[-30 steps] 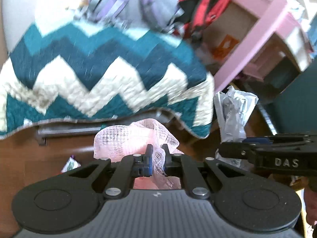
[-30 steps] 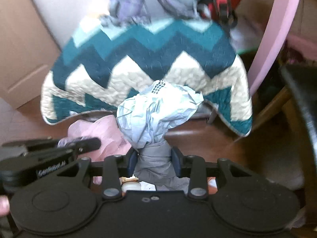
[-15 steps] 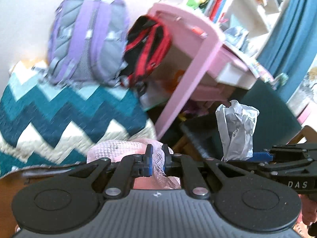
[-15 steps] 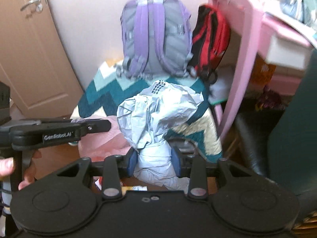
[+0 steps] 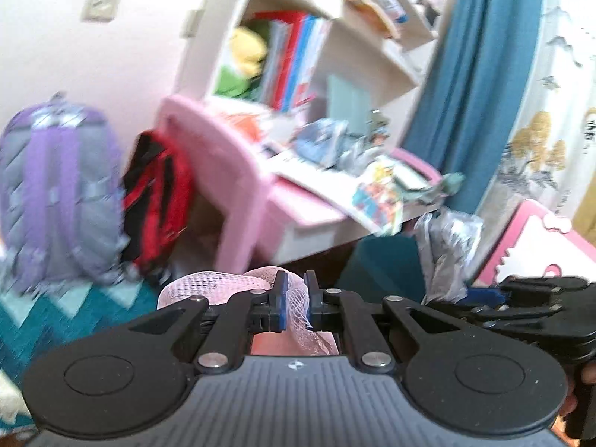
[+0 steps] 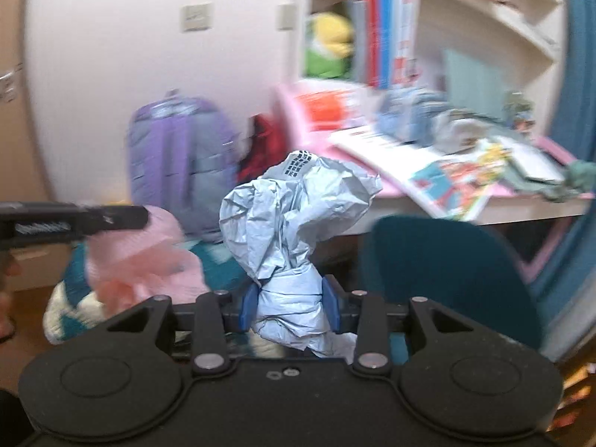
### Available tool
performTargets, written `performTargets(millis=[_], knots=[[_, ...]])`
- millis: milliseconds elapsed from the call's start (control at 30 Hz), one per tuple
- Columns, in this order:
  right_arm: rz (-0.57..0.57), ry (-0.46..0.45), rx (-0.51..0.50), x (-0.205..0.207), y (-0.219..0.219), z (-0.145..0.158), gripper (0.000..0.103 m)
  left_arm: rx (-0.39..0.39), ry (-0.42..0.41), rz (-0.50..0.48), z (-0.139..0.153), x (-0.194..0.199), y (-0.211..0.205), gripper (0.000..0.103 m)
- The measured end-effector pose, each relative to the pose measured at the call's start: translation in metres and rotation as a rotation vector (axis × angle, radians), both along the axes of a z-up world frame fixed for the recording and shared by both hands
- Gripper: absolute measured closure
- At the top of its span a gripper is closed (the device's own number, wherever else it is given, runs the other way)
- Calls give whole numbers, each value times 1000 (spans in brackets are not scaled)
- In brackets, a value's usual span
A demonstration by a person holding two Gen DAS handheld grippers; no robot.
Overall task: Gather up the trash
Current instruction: 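Lift both held items and carry them toward the teal bin, then open the right tool over the teal bin while the left tool releases the pink mesh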
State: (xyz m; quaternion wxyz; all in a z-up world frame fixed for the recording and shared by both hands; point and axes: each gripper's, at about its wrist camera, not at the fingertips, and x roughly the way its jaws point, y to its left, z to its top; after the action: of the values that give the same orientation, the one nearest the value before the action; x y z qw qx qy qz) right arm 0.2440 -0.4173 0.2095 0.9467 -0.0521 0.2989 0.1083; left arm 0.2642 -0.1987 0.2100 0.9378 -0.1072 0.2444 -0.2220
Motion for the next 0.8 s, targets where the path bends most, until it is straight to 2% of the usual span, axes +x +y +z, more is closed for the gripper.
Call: performTargets(millis=[233,400,567,800], knots=[[-147,9,-15,18,-67,0,68,7,-91,-118,52,24,-86,95],[-187,32,-37,28,-89,-11,68,12,-107,-177,64,48,-144,95],[-201,68,-57,39,-105,-26,68,32,-72,-228,50,67,-190,95],[-209,184,-101,59,-117,-47,66,96,33,-249,-3,95,-220,95]])
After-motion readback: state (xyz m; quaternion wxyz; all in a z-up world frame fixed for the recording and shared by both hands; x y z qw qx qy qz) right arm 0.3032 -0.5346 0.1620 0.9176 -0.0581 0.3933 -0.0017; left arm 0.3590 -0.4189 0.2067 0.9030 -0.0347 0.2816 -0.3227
